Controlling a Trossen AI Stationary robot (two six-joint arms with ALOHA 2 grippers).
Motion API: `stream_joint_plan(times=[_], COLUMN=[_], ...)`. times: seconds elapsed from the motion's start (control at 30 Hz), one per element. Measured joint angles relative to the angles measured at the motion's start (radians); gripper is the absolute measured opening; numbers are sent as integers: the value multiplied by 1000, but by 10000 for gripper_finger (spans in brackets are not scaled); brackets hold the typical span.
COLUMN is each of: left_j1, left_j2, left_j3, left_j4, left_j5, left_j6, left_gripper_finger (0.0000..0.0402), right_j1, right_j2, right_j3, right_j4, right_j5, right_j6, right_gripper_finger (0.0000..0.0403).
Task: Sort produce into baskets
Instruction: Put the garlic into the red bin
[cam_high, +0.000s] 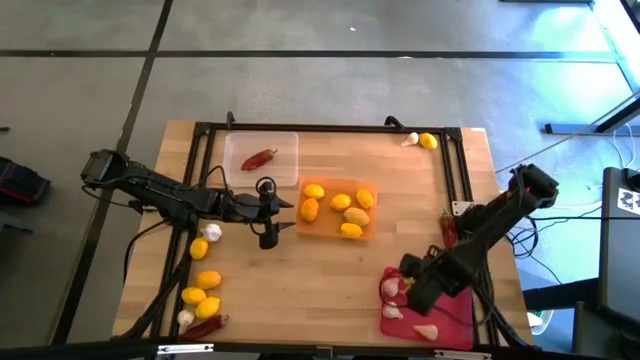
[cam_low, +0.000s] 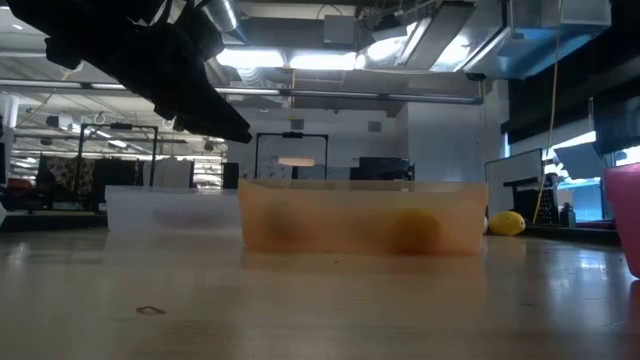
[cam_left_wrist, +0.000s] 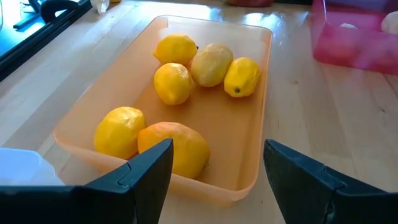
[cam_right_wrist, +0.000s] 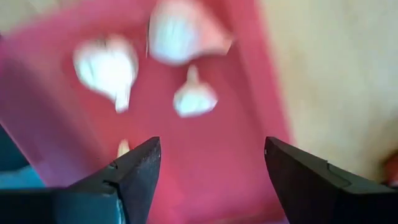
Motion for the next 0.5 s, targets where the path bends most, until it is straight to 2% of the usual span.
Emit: stream_joint_plan(times=[0.3,0.5], left_j1=[0,0], left_j2=[0,0], left_j3=[0,0], left_j4=[0,0], left_j5=[0,0], left_j6=[0,-1], left_gripper_finger=[246,246], right_j1=[-132,-270], right_j2=[-136,-171], right_j3=[1,1], right_j4=[-121,-229], right_j5=[264,350], right_j6=[-84,-186], right_gripper_finger=[280,280])
